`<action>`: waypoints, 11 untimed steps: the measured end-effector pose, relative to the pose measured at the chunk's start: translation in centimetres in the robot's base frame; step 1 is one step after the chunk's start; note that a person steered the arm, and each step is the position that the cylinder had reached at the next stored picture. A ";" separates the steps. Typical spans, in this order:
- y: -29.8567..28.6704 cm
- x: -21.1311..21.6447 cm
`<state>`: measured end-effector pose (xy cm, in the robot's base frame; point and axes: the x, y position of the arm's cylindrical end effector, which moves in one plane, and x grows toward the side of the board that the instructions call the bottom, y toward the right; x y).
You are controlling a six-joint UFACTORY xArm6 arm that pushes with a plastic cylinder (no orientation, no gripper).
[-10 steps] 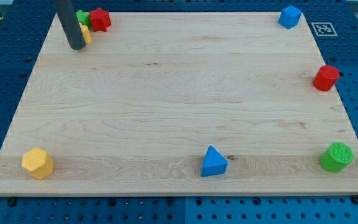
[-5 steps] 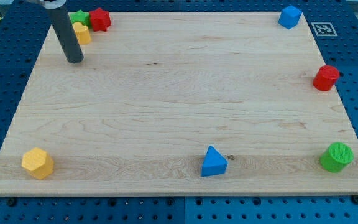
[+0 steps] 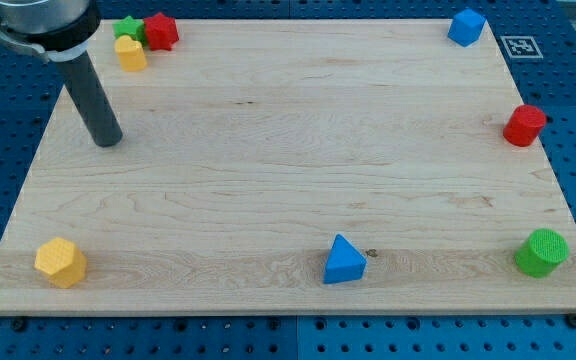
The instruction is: Move the yellow heart into the green star
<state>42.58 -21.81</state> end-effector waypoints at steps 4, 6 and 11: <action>-1.0 4.7; -1.2 5.9; -3.6 5.9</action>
<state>48.50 -25.45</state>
